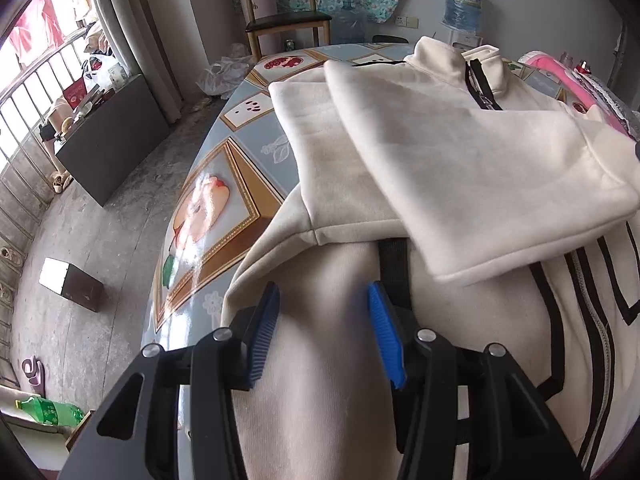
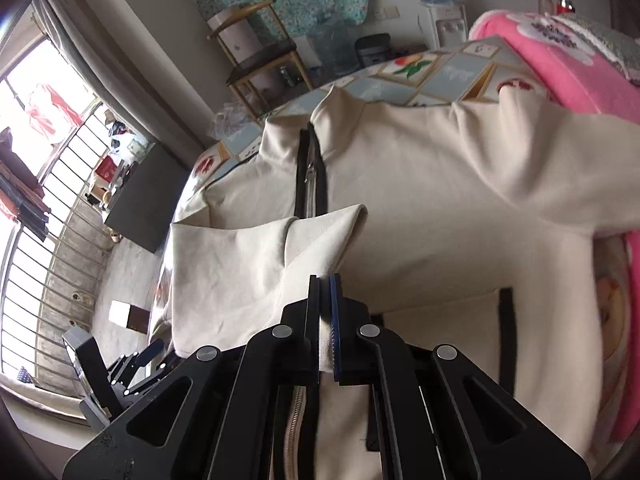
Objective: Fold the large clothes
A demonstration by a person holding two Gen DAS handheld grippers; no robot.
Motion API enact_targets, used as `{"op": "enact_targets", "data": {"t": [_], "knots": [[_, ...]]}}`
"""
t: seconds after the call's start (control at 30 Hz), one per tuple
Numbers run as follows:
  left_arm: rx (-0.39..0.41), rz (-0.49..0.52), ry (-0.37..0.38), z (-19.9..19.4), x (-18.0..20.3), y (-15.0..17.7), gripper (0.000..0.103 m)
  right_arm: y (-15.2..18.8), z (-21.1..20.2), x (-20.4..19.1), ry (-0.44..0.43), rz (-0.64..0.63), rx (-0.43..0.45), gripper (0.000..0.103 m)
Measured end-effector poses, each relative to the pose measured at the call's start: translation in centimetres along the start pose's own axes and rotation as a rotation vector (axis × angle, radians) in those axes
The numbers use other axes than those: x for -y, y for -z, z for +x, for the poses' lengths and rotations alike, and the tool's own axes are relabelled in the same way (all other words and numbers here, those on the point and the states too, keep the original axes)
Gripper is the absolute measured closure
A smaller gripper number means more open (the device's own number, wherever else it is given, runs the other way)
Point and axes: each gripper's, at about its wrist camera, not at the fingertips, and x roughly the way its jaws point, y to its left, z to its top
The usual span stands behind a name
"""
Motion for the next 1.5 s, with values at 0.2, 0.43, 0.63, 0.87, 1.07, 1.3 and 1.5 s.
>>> {"op": "enact_targets", "data": {"t": [0.2, 0.43, 0.63, 0.87, 1.07, 1.3, 1.5], "knots": [[0.003, 0.006, -0.009, 0.3, -0.1, -0.5, 0.057, -3.3, -0.3, 5.7, 0.114, 0.045, 0.047, 0.100], [-0.003, 0.000, 0.005, 0.4, -0.6, -1.0, 0.057, -2.5, 0.3, 13.2, 0.037, 0.220, 0.015, 0.094], [-0.002, 0.018, -0.001, 0.4, -0.8, -0.9, 0.057, -1.4, 1.5, 12.7, -0.050, 0.216, -0.055, 0.053], [-0.001, -0.011, 0.002, 0.7, -0.9, -0.7, 0.057, -3.1, 6.4, 11.1, -0.050, 0.182, -0.152, 0.053], [-0.005, -0.037, 0.014, 0.8, -1.2, -1.0, 0.056, -3.1, 8.2, 9.1, 0.138, 0.035, -0.160, 0.062], [-0.001, -0.041, 0.019, 0.8, -1.2, -0.8, 0.056, -1.2, 7.0, 5.2, 0.339, -0.172, -0.094, 0.099], [-0.001, -0.047, 0.018, 0.8, -1.2, -0.7, 0.056, -2.9, 1.1, 3.8, 0.374, -0.149, 0.157, 0.100]]}}
